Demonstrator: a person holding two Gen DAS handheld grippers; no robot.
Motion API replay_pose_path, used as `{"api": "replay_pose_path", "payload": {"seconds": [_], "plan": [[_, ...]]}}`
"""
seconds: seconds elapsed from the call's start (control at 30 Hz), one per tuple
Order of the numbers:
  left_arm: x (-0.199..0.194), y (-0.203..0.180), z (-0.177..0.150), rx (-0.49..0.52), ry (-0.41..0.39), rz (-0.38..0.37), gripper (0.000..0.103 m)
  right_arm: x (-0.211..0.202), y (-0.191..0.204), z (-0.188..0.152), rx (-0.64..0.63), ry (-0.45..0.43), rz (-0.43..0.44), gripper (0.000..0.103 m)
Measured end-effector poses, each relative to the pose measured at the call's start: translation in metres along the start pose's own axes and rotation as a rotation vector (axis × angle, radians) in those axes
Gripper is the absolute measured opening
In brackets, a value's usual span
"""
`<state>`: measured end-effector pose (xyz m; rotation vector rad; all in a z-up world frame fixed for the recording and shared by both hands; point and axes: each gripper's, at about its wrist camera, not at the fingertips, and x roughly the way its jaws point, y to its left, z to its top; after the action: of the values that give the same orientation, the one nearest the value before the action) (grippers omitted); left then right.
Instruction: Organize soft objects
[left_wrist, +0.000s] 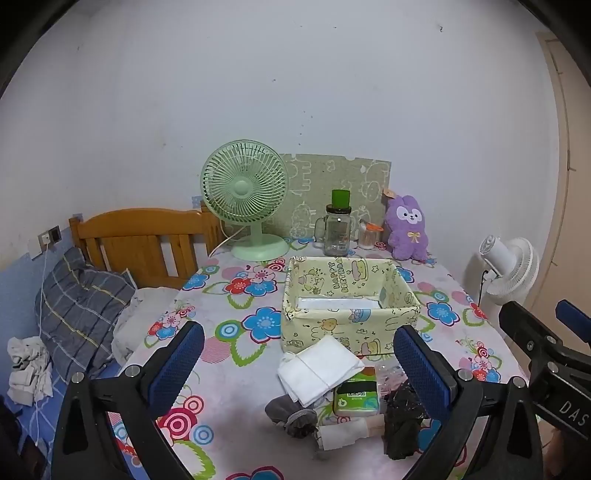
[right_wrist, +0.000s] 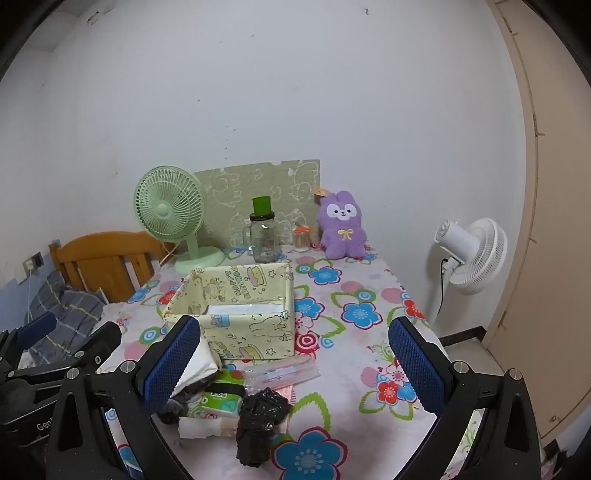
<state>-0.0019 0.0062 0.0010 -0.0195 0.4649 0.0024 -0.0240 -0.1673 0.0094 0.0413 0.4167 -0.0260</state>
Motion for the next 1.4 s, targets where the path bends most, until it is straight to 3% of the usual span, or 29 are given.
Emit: {"api": "replay_pose_path", "payload": {"seconds": [1.4], "plan": [[0.0019,0.0027,0.0005,-0.005,0.002,-0.003,0.103,-0.0001,0.0019,-0.0003,0.003,0.001,0.010,0.103]]}}
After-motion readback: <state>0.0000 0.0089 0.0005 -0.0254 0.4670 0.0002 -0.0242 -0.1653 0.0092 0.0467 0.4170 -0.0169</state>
